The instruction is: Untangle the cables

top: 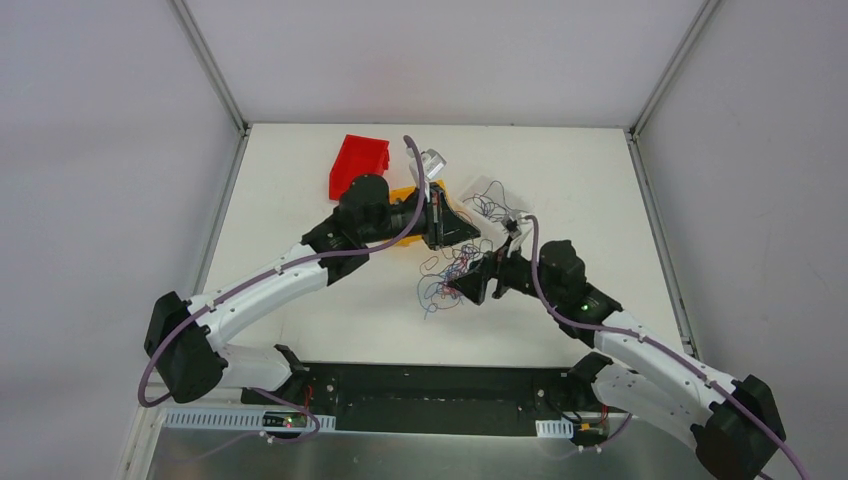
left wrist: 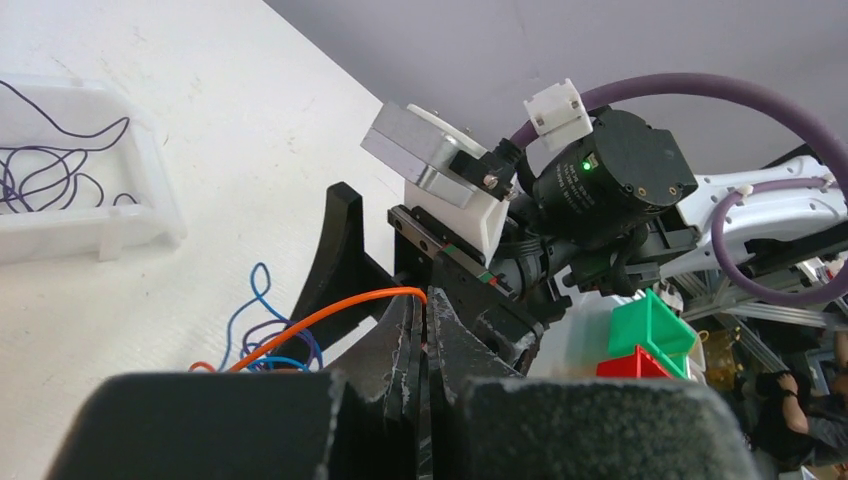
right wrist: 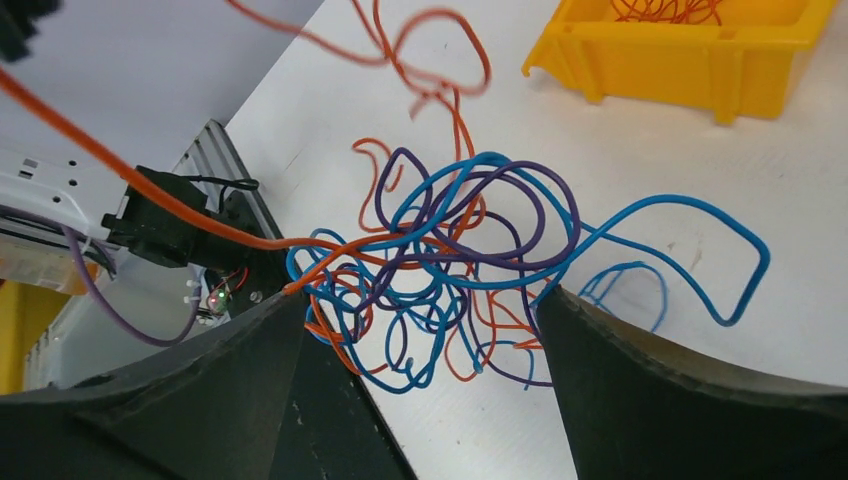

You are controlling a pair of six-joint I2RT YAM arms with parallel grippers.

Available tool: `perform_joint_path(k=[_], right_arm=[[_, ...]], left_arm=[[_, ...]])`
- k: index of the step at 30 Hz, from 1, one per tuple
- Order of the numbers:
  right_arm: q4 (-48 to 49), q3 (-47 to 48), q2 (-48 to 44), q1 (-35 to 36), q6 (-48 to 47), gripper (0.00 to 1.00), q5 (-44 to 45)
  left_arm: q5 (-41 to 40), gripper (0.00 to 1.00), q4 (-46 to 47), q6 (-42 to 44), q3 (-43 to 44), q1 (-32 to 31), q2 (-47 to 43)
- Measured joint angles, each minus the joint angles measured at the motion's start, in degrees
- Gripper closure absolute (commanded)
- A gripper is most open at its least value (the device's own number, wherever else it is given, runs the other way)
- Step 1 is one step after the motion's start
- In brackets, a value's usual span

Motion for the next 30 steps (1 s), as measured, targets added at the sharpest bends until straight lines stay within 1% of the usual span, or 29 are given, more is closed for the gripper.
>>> perform_joint_path(k=[3,5,7,8,11,13,14,16,21,23,25,29,30], right_arm=[[2.1,0.2,1.8,2.1,-1.2,0.17,4.0],[3.0,0.2,3.0,3.1,-1.4,0.23,6.5],[4.2,0.1,4.0,4.0,-1.2,0.34,9.3],[4.6,0.1,4.3,4.3,-1.1,0.42,10.4],[5.5,0.1,5.6,5.0,1.2,0.68,15.7],[5.7,-0.8,6.1,5.2,3.3,0.76,19.8],[5.5,-1.3,6.2,5.3,4.2,0.79,21.5],[3.8,-2.6,6.2,5.3,7.1,0.81,26.3],[-5.6,-4.7,4.6,5.3,14.5,0.8,37.8],[-10.9,-5.6,2.5,5.3,17.9,0.8,42.0],[-15.5,-6.4,0.0,5.3,21.0,0.8,45.2],[-24.2,-7.4,-6.8,4.8,27.0,0.8,49.8],[-25.0,-7.5,-7.6,4.7,27.6,0.8,50.2]], left_arm=[[0.7,1.0,-0.9,-0.6,0.5,0.0,0.0],[0.9,1.0,-1.5,-0.8,0.5,0.0,0.0],[0.9,1.0,-3.0,-0.8,0.7,0.0,-0.2],[0.9,1.0,-3.7,-0.7,0.8,0.0,-0.3],[0.2,1.0,-7.5,0.2,1.3,0.1,-1.9],[-0.7,1.0,-10.3,1.1,1.9,0.5,-3.6],[-0.9,1.0,-11.5,1.7,2.2,0.9,-4.7],[-2.3,1.0,-14.4,2.9,3.1,1.9,-7.5],[-8.9,1.0,-22.2,5.9,5.2,6.8,-14.5],[-13.6,1.0,-25.9,7.5,5.4,8.8,-17.7],[-20.3,1.0,-30.0,9.6,6.0,10.0,-20.5],[-31.3,1.0,-36.4,13.1,7.6,10.1,-22.8],[-34.0,1.0,-37.4,14.0,7.7,10.1,-23.2]])
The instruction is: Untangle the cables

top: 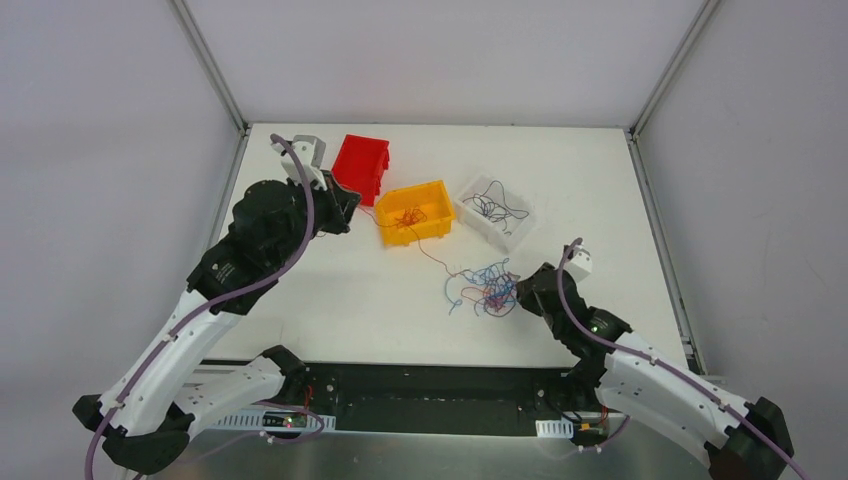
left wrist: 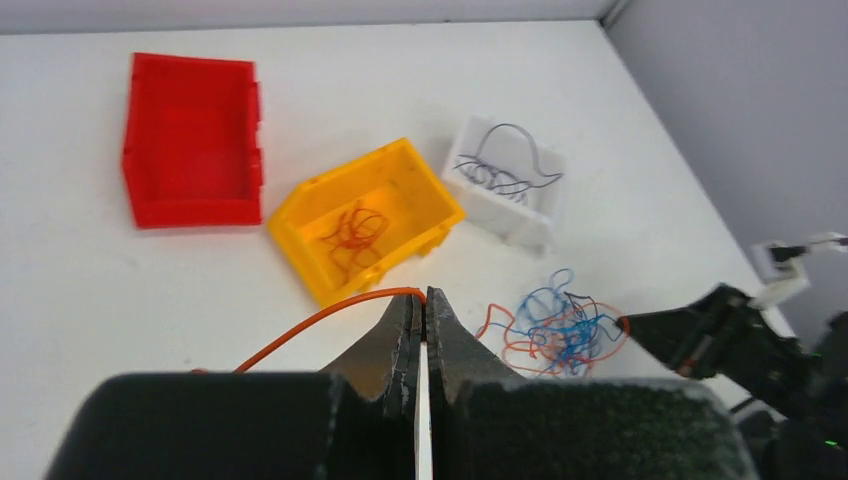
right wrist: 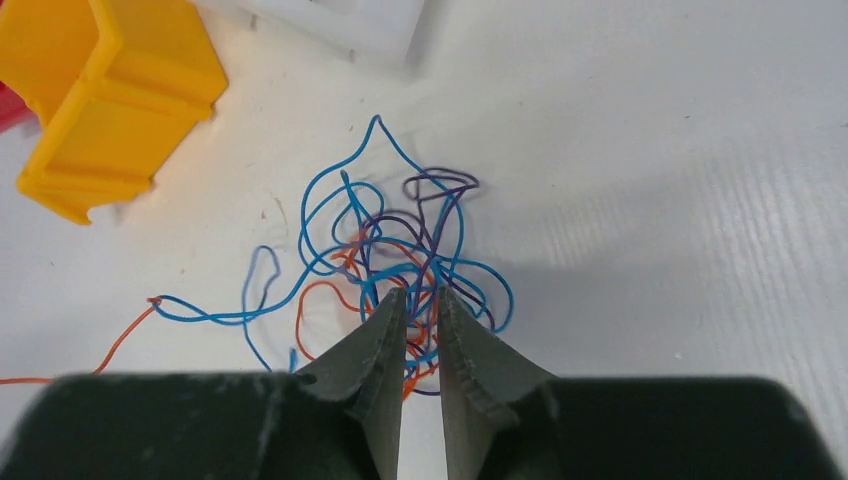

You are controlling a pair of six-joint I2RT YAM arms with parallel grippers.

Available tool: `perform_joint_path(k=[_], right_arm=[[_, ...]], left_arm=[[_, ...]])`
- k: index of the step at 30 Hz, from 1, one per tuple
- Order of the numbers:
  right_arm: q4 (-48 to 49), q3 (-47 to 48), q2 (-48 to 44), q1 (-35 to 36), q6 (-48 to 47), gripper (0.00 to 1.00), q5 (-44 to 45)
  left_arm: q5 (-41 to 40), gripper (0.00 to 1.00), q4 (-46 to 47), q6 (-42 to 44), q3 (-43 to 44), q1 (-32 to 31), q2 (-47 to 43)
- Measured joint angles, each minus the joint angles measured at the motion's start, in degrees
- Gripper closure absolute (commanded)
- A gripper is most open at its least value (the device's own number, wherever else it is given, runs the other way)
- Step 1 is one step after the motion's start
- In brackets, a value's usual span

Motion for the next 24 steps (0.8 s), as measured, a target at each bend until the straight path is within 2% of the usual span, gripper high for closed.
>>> perform_joint_path(k=[7,8,11,12,14,18,24], right_arm=[[-6.7,0.5,-5.8,-0.2,2.3,0.76,4.7],[-7.7,0.9,-5.8,-0.2,2.2,0.71,5.5],[-9.8,2.6,-5.3,-0.3,1.6,0.34,6.9],[-10.0,3.3,-5.1,-0.4,0.3,0.26,6.8],[-10.0,4.2,-4.6,-0.5,-1.4,0.18,6.0],[-8.8,6.4,-2.9,-0.5,-7.3,0.12,1.7],[-4.0,10.7,0.7,-0.4,-16.5,0.12,-7.2]], left_arm=[[-9.1,1.0,-5.3,3.3,0.0,0.0,-1.2],[-10.2,1.0,-5.8,3.7,0.0,0.0,-1.2],[-13.1,1.0,-7.0,5.0,0.0,0.0,-1.2],[-13.7,1.0,-7.4,5.4,0.0,0.0,-1.2],[-14.1,1.0,-8.0,6.0,0.0,0.0,-1.2],[-10.7,1.0,-8.2,6.3,-0.2,0.0,-0.4],[-5.4,1.0,-8.2,6.6,-0.6,0.0,1.8]])
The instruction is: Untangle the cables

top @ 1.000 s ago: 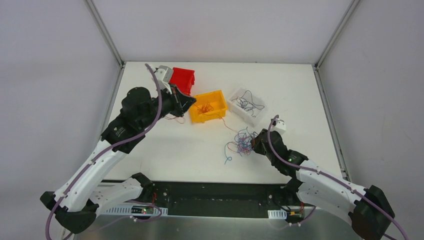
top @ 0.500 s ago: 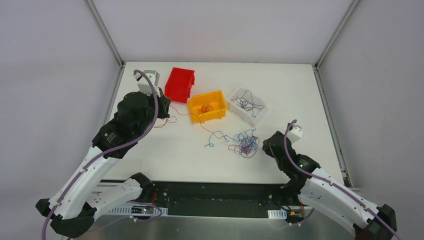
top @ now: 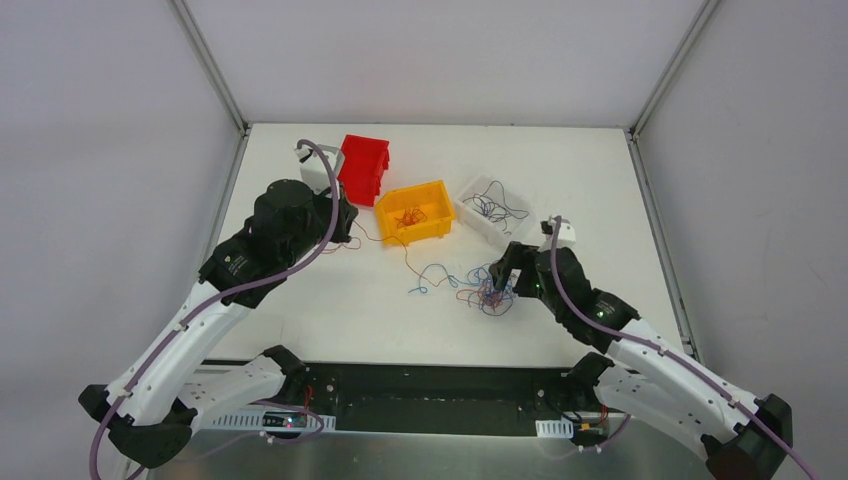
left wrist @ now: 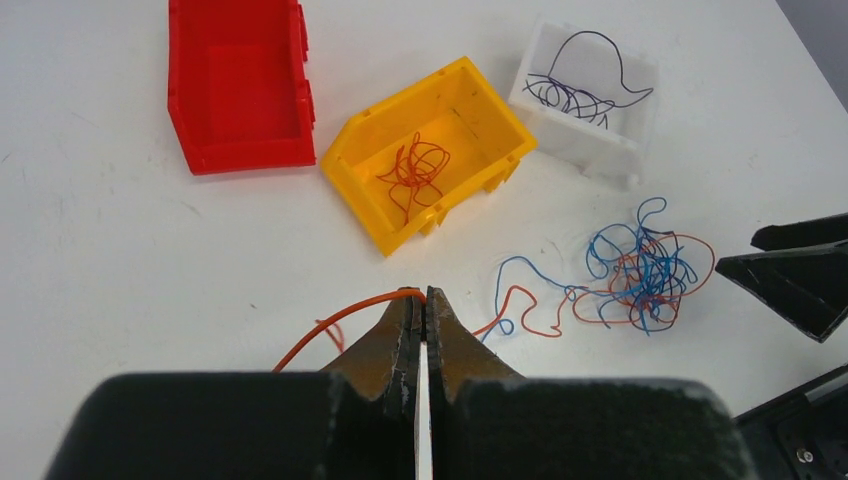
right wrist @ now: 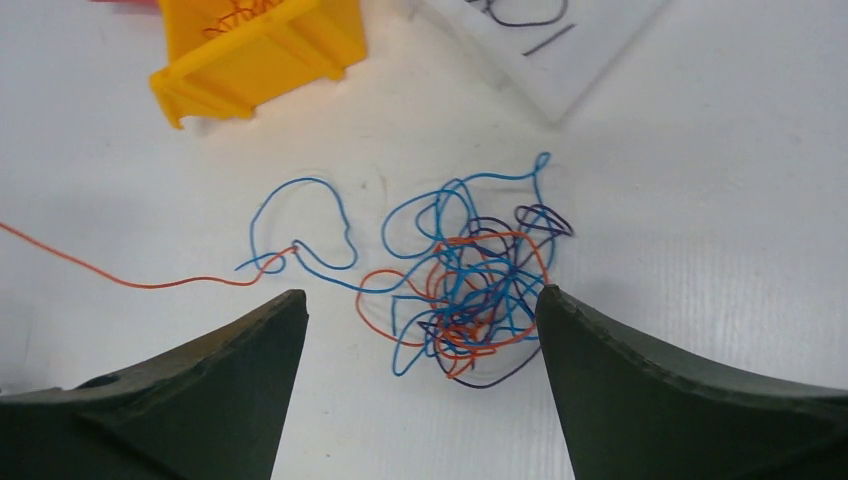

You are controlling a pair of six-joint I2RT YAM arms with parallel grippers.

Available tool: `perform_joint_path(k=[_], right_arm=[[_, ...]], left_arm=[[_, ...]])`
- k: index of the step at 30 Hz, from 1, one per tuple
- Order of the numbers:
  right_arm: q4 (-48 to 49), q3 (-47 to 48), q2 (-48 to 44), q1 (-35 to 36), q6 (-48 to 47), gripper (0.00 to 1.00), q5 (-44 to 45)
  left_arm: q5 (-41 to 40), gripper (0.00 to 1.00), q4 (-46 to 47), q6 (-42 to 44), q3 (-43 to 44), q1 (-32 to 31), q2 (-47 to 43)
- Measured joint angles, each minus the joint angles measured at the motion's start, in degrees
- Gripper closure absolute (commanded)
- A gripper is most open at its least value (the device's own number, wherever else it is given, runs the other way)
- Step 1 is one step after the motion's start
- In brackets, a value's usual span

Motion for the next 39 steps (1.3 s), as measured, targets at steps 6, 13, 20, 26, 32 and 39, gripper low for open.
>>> perform_joint_path(k=[6,13,20,26,32,39], right_arm=[[4.7,5.1,5.4,0.2,-6.7,0.12,-7.0],[9.0,11.8,16.4,0.3,-9.0,0.13,-11.0],[10.1,27.4,38.2,0.2,1.4,0.12,-6.7],[4.1,41.6,55.2,-0.2,19.9,0.13,0.1],[-4.6,51.4,64.5,-0.4,32.4,0.2,5.4],[-7.7,54.6,70.4,-1.7,33.9,0.36,3.8]], left_arm=[[1.1,1.0,0.0,1.1,-0.2,0.0,-0.2],[1.4,1.0,0.0,1.7,-0.2,0.0,-0.4],[2.7,1.0,0.3,2.4,-1.1,0.0,-1.0],[3.0,1.0,0.0,3.1,-3.1,0.0,-2.8],[3.0,1.0,0.0,4.3,-3.7,0.0,-4.3],[3.0,1.0,0.0,5.2,-4.7,0.0,-4.4]])
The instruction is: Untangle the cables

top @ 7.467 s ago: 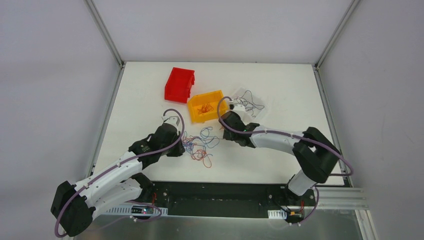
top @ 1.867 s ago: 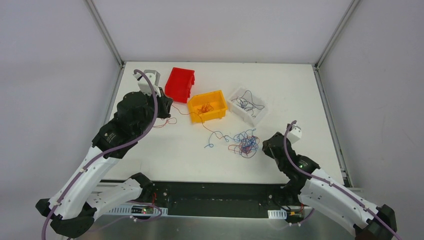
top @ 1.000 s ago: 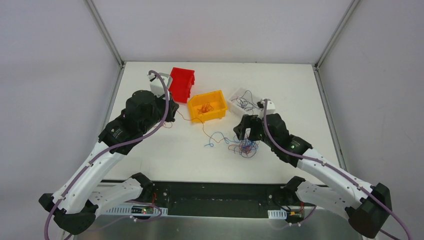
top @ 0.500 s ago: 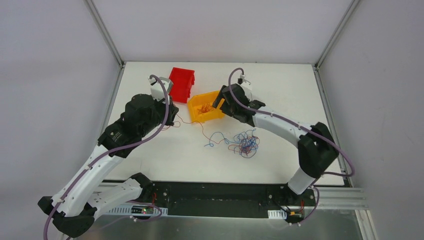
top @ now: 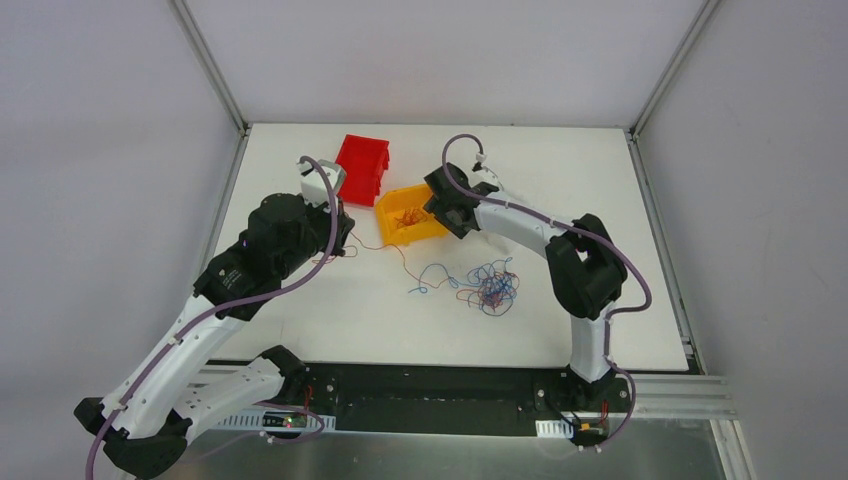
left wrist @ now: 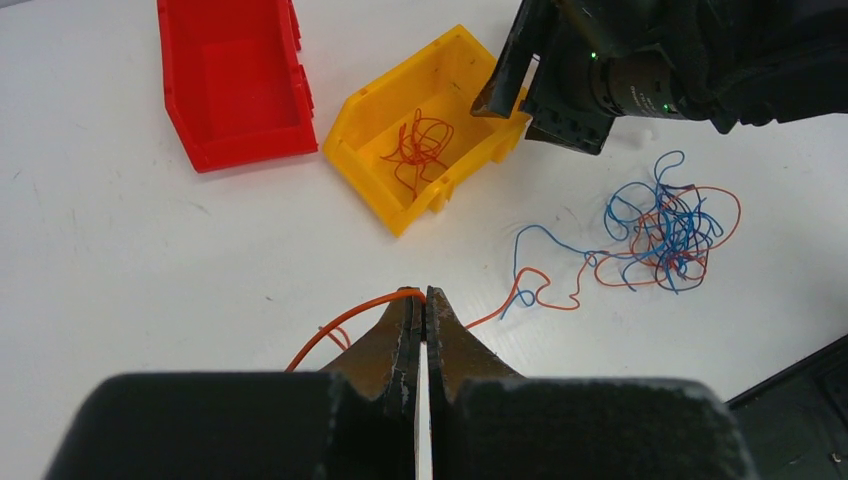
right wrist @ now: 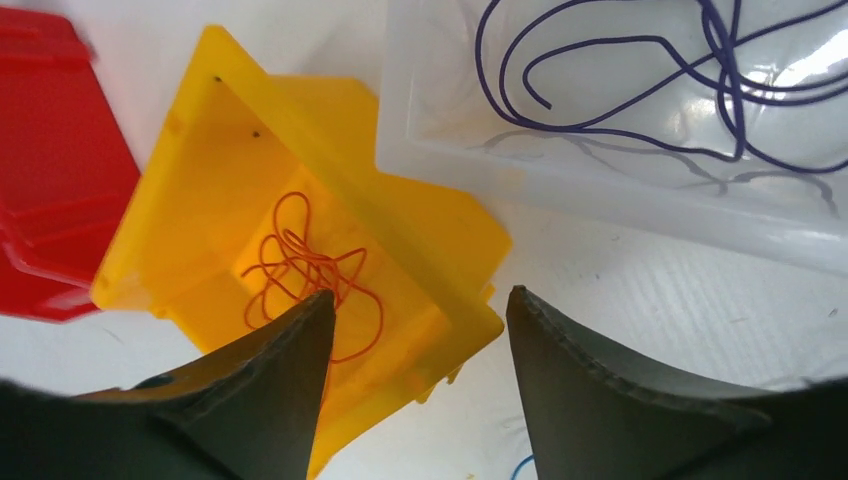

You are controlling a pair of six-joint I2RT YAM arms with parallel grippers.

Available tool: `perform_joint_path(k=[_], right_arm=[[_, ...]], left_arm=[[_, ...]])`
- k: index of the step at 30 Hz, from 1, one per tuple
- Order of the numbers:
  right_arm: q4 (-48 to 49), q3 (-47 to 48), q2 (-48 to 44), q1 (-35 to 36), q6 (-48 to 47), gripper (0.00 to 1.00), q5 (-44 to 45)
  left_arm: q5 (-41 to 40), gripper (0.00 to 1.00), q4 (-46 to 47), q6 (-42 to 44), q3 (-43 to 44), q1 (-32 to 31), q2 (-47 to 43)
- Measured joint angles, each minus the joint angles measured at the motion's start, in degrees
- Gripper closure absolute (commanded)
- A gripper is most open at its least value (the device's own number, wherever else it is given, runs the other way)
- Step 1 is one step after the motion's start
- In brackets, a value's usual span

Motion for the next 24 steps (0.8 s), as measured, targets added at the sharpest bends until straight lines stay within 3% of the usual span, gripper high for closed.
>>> perform_joint_path(k=[3,6,8,12,14,21,24], right_arm=[[0.2,0.1,0.9,-0.9,-5.1,0.46,-3.4],[2.0,0.1,0.9,-1.9,-11.6,0.65,-7.7],[3.5,-0.1,0.9,-2.8,-15.2,0.73,-10.4],[4.7,-0.2,0.5,-5.1,-22.4,0.75,-15.7],[4.8,-0.2,0.5,-6.1,-26.2,0.69,-18.1],[0.2,6.8,1.3,-8.2,-34.2,0.64,-23.2],[0.6,8.7,1.3,-8.2,-35.3,0.34,-23.4]], left_arm=[[0.0,1.0,0.0,0.2,-0.3,0.0,0.0],[0.0,1.0,0.0,0.3,-0.3,0.0,0.0],[0.0,1.0,0.0,0.3,-0.3,0.0,0.0],[0.0,1.0,0.0,0.2,-0.3,0.0,0.0],[0.0,1.0,0.0,0.2,-0.3,0.0,0.0],[0.1,1.0,0.0,0.2,-0.3,0.0,0.2],[0.3,1.0,0.0,0.1,-0.3,0.0,1.3]])
